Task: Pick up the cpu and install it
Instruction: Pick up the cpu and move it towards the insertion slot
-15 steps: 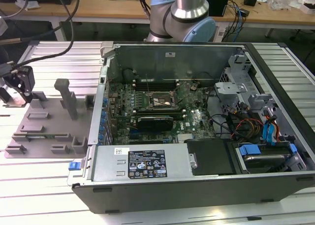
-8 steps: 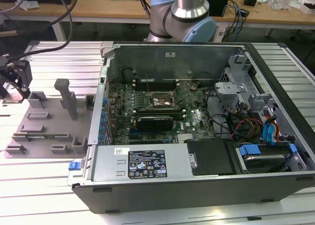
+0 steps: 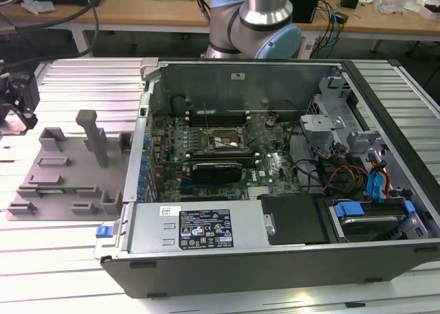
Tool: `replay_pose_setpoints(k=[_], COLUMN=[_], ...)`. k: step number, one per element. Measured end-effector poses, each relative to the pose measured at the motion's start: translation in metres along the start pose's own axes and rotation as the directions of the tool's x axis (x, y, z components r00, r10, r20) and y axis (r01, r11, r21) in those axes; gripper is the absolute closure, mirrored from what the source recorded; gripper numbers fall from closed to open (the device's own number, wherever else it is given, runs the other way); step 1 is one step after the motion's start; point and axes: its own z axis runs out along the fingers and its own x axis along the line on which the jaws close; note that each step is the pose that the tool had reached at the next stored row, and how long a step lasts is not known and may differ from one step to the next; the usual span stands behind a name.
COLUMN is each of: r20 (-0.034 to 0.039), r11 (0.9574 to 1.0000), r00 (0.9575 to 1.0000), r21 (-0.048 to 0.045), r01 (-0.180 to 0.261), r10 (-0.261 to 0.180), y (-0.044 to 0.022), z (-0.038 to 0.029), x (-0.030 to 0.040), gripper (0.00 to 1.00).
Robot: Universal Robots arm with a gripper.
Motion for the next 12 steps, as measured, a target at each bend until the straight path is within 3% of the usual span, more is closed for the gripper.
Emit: replay_pose_setpoints(k=[2,8,12], r20=[0.0001,0.0,0.0], r11=[1.0,1.0,1.0], r00=[1.0,1.0,1.0], r21=[0.0,0.0,0.0], r01=[0.0,0.0,0.0], r10=[0.0,0.0,0.0], y=[0.0003,0.0021,0.0027], z=[-0.0026,-0.0203,-0.0278], x=[-0.0001,-0.0003,-0.0004], gripper=[0.45,0.45,0.45])
